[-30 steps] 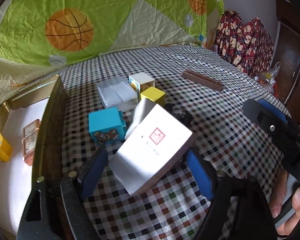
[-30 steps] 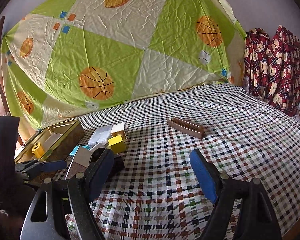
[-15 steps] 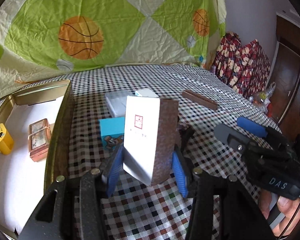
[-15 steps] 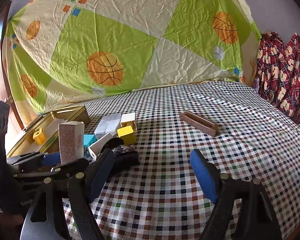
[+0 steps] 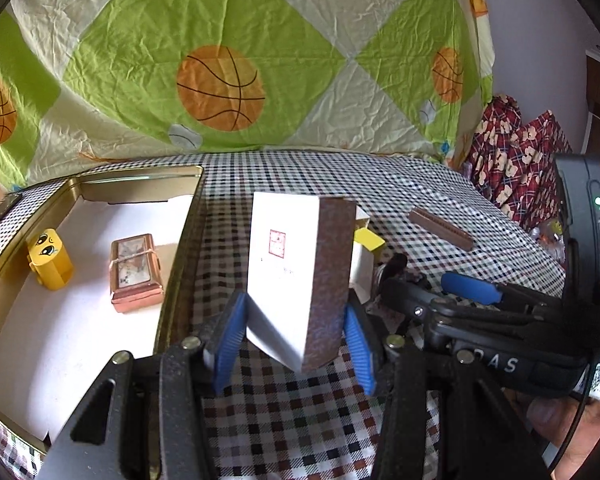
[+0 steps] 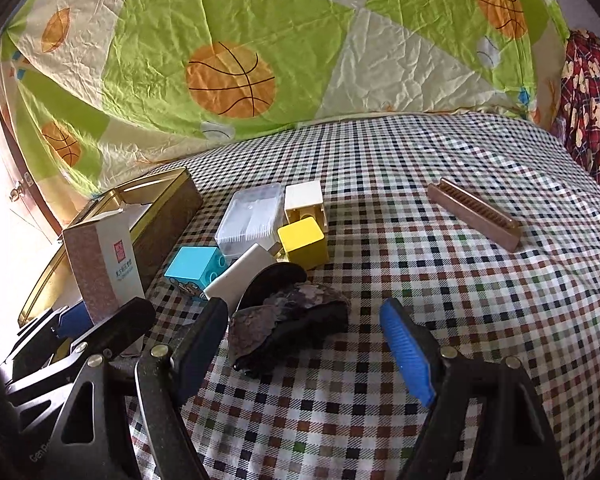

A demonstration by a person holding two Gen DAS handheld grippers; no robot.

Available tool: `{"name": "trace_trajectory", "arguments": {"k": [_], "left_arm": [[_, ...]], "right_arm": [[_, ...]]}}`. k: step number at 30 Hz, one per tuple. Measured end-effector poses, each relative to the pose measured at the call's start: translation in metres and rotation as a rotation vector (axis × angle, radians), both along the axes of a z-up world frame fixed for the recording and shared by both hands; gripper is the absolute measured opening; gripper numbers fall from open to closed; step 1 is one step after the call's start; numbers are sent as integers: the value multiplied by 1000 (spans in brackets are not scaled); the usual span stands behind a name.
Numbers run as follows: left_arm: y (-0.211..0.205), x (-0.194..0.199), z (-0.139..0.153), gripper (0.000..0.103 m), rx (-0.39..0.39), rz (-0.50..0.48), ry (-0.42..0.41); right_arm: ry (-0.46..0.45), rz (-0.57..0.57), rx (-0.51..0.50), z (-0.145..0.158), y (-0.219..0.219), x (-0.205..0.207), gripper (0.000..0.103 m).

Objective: Organize rigid objects
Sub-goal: 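Grasp the black ribbed object with the right tool while the left tool holds the white box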

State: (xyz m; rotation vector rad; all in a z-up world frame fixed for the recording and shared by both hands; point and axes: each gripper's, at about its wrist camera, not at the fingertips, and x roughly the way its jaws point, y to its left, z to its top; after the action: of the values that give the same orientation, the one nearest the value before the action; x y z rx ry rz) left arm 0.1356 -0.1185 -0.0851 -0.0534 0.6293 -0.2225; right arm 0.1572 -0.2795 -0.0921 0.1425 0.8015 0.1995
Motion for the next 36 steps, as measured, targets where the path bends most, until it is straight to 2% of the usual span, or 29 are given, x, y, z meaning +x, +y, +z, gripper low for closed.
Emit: {"name": "trace_trajectory", "arguments": {"k": [3,5,20,21,22,23,29,30,32,36], "left_arm": [[1,0,0,47,-8,-3,0],[1,-2,0,47,-8,-8,-3],[4,-7,2,47,-42,-18,-32],[4,-7,2,47,-43,-19,-33],[4,-7,2,47,-43,-21,-34],[3,-7,2,47,-42,-22,-35],[2,-8,2,47,-42,-24,-36],[2,-8,2,47,-41,-22,-36],[1,-8,2,47,-39,-23,-36],[2,-8,2,47,-46,-29,-36]], "right_arm": [[45,32,19,-6,2,6,77],[49,51,28,-7,4,6,69],[-58,49,37,5,2,-12,67],[-65,43,36,6,1,-13,63],[-65,43,43,6,0,-13,47],[-71,42,47,7,0,-14,46],[-38,41,54,3,-2,-9,50],[-22,38,52,1,-2,-6,52],[22,45,34,-4,2,0,69],[53,95,28,-7,10,5,70]]}}
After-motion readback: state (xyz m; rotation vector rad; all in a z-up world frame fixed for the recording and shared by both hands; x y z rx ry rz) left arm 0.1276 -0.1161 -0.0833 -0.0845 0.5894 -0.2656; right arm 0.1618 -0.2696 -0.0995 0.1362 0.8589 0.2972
